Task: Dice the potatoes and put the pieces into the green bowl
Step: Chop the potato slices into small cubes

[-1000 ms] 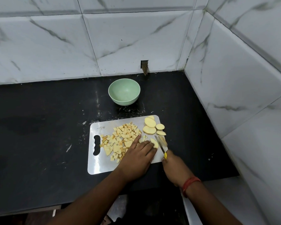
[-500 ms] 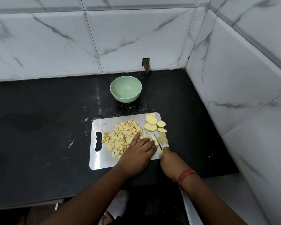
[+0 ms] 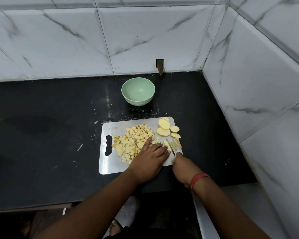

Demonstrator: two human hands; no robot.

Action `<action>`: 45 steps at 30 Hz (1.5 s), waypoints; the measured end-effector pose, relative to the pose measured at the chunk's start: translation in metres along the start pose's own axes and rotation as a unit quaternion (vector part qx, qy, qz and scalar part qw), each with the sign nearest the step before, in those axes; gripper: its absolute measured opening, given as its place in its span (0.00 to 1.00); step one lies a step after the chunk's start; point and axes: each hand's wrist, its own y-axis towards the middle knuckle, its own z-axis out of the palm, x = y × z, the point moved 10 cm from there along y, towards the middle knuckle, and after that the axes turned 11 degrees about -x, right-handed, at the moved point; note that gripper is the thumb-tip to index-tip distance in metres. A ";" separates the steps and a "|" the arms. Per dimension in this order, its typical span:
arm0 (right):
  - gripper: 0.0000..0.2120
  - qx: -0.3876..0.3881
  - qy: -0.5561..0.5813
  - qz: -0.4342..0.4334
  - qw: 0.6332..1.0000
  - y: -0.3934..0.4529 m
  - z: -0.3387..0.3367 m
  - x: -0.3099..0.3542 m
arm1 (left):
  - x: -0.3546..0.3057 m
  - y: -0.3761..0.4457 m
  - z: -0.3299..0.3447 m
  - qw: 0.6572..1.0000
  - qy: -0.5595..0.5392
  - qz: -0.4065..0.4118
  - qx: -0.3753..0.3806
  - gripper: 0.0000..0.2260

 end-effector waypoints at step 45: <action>0.16 -0.056 0.042 -0.021 0.997 -0.030 -0.005 -0.033 | 0.018 0.012 -0.005 0.994 -0.002 -0.112 0.011 0.11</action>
